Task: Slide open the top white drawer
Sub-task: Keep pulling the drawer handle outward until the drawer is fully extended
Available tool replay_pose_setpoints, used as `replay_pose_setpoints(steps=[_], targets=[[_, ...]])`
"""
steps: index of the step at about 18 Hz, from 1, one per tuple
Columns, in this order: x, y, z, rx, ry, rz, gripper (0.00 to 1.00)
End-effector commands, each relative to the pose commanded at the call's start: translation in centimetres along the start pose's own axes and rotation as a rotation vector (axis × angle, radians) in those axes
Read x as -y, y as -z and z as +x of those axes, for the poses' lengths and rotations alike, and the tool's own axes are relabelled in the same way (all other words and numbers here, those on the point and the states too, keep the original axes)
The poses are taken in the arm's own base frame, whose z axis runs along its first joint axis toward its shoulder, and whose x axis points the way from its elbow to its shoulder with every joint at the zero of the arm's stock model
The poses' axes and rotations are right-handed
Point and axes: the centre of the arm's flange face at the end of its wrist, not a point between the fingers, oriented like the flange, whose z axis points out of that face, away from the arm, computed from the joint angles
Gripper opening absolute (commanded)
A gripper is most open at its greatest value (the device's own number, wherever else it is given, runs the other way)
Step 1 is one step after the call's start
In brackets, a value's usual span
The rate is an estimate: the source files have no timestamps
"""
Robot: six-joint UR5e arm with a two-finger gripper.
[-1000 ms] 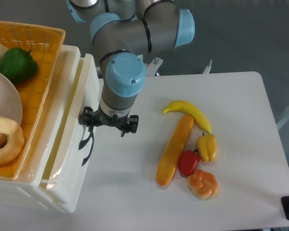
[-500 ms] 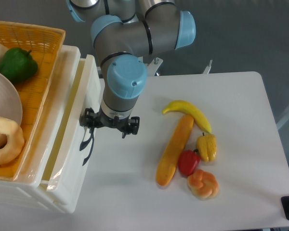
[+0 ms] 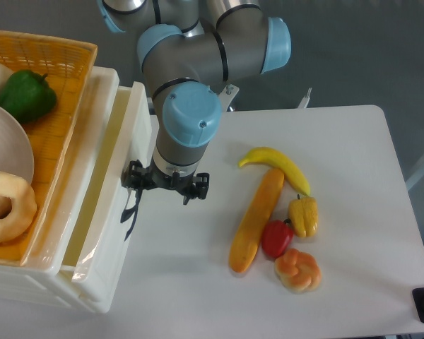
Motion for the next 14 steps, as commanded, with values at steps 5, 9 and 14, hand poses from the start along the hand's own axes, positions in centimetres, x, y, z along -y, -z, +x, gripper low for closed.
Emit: replay_pose_setpoints(steps=[5,9,14], targets=[[-0.2,0.4,-0.8,0.003,0.011,0.005,1.00],[-0.3,1.0,-1.0,0.006,0.014,0.015,1.00],[-0.1,1.4,-1.5,0.009,0.020,0.024,1.00]])
